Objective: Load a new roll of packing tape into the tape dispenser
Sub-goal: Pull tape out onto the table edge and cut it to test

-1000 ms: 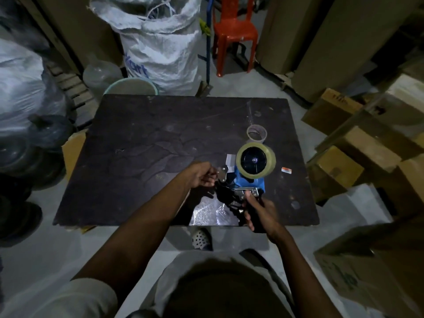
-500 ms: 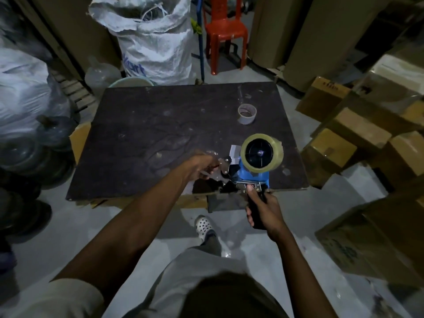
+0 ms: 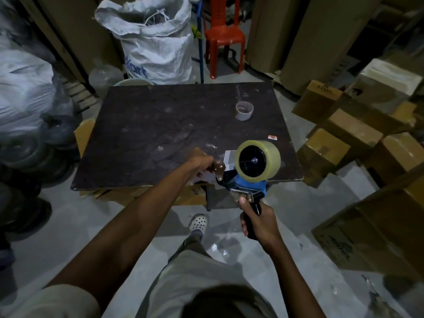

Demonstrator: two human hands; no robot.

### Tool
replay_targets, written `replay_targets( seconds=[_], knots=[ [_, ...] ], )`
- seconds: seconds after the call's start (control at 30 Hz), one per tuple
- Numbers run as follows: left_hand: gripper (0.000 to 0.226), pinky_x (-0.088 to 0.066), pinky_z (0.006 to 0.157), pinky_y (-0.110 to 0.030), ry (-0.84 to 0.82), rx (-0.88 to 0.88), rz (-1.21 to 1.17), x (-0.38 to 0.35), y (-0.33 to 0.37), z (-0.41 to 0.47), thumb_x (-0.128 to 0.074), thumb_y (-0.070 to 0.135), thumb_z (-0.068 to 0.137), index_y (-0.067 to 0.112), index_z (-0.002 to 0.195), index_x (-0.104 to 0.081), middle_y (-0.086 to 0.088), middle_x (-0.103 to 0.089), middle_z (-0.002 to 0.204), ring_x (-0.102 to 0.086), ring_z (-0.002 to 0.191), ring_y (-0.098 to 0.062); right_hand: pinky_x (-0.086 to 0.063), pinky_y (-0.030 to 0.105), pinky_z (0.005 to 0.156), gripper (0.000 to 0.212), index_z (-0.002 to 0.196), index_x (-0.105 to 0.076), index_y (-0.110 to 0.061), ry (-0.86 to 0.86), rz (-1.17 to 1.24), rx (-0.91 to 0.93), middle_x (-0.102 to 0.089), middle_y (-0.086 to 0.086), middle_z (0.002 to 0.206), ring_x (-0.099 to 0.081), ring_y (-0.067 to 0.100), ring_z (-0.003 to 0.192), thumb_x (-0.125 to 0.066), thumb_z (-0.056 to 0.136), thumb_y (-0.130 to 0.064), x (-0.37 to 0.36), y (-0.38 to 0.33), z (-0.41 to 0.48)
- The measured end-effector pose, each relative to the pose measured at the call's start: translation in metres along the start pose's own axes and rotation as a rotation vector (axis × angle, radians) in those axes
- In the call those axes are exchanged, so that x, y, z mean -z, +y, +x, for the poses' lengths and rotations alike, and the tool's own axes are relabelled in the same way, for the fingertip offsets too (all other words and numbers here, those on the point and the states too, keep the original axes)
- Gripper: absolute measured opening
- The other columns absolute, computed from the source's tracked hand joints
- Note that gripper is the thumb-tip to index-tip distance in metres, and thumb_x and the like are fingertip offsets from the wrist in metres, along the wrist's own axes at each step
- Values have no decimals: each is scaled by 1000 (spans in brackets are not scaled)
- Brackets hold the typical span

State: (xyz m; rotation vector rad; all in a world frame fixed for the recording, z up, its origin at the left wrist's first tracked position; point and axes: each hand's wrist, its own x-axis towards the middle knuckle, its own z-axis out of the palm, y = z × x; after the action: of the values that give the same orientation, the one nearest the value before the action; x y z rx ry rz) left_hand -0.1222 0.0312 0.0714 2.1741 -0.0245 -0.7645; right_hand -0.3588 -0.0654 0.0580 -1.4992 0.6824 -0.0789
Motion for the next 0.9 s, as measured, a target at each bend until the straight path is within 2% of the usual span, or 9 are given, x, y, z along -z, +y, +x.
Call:
replay_targets(
  seconds=[0.2, 0.3, 0.43, 0.5, 0.6, 0.7, 0.77, 0.83, 0.9],
  knots=[
    [30, -35, 43, -22, 70, -26, 14, 31, 5, 35, -78, 16, 83, 11, 56, -66, -6, -61, 58, -46, 46, -16, -47, 34, 50, 47, 68, -56, -10, 14, -78, 114, -56, 17, 53, -55, 25, 47, -71, 96, -44, 0, 2, -6],
    [24, -41, 40, -22, 63, -50, 61, 54, 5, 60, -83, 23, 82, 7, 67, -73, -2, -62, 58, -51, 47, -12, -49, 33, 51, 48, 65, -56, -10, 38, -118, 101, -57, 18, 54, -56, 22, 47, -75, 91, -46, -3, 10, -11],
    [31, -49, 56, -26, 35, -140, 199, 54, 1, 84, -87, 39, 76, 12, 65, -77, 6, -66, 53, -56, 45, -4, -50, 27, 57, 34, 73, -64, -24, 97, -205, 71, -65, -4, 59, -61, 9, 54, -79, 84, -52, -19, 24, 0],
    [28, -53, 66, -25, 26, -187, 213, 50, -5, 98, -88, 39, 74, 13, 70, -79, 2, -73, 63, -67, 58, -8, -49, 21, 61, 30, 78, -67, -29, 134, -275, 89, -69, -13, 64, -65, 4, 60, -78, 83, -56, -26, 35, 10],
    [28, -61, 75, -33, -27, -234, 194, 45, -12, 117, -89, 34, 73, 9, 81, -82, -5, -78, 75, -76, 73, -17, -45, 16, 59, 34, 85, -67, -30, 173, -378, 98, -67, -15, 67, -64, 3, 64, -76, 84, -62, -38, 55, 23],
    [30, -47, 59, -21, -47, -250, 268, 39, -15, 132, -87, 39, 75, 12, 87, -83, -1, -78, 79, -72, 72, -13, -48, 19, 61, 33, 85, -63, -35, 188, -441, 27, -67, -11, 67, -65, 0, 69, -76, 83, -65, -51, 69, 36],
    [31, -43, 60, -19, -42, -259, 307, 33, -19, 144, -85, 41, 76, 13, 90, -83, -2, -79, 84, -70, 73, -11, -50, 23, 64, 35, 87, -65, -34, 202, -473, -7, -72, -12, 73, -66, -2, 70, -74, 83, -68, -59, 75, 46],
    [30, -47, 66, -21, -37, -246, 342, 29, -28, 157, -85, 42, 75, 15, 89, -83, -2, -79, 85, -70, 74, -11, -52, 24, 64, 51, 96, -70, -27, 240, -531, 71, -73, -11, 75, -65, 0, 71, -67, 83, -76, -65, 83, 54],
    [29, -53, 69, -25, -29, -225, 366, 25, -36, 167, -87, 45, 73, 19, 85, -82, 0, -79, 82, -73, 78, -14, -49, 17, 59, 62, 98, -70, -20, 280, -549, 152, -70, -10, 70, -64, 3, 71, -61, 84, -80, -70, 89, 59]
  ],
)
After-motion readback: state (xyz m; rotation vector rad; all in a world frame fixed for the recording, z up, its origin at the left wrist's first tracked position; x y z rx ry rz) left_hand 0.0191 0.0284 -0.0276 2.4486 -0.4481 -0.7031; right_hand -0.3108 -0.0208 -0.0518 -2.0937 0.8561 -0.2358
